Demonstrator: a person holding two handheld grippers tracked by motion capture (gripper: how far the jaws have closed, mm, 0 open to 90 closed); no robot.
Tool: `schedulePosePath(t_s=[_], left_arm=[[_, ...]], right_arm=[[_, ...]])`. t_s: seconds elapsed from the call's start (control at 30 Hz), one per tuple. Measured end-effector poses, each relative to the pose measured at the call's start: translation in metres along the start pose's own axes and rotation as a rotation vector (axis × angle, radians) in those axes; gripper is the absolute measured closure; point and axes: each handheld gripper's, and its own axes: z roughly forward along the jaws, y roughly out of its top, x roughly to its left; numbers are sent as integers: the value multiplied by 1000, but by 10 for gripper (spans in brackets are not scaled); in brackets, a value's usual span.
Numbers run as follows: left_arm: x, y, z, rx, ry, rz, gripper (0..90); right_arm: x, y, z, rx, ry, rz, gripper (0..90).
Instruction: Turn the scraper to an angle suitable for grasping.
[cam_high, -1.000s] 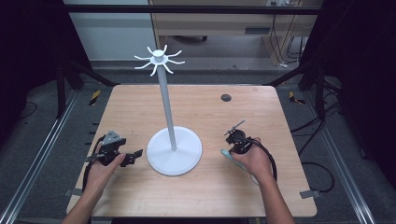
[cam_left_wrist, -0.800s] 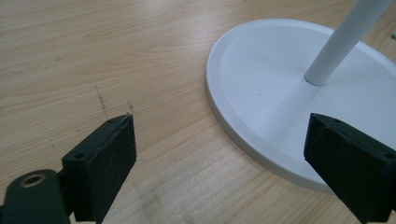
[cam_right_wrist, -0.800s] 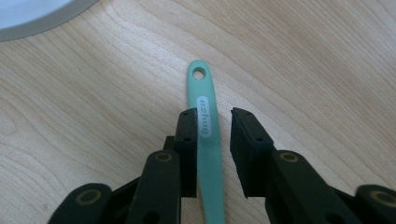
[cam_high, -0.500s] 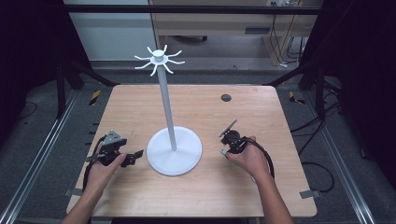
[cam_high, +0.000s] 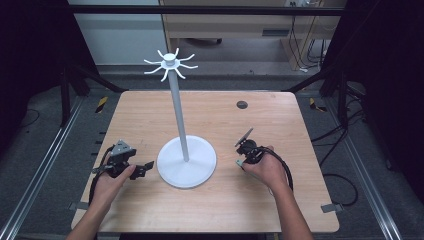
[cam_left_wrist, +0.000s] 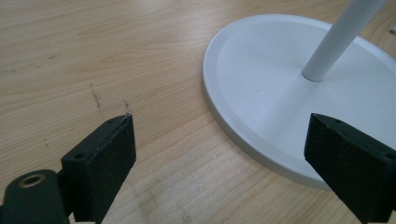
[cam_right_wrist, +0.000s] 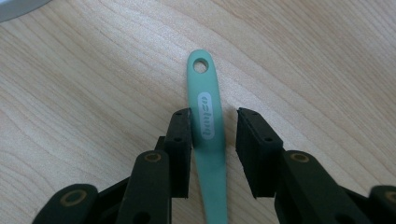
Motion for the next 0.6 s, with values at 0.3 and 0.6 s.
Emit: schedulePosePath(t_s=[0.3, 0.6], left_arm=[[0, 0, 0, 0, -1, 4, 87], [-1, 0, 1, 2, -4, 8, 87]], right_arm=[[-1, 1, 4, -1, 12, -31, 710], [2, 5, 4, 21, 5, -13, 719]])
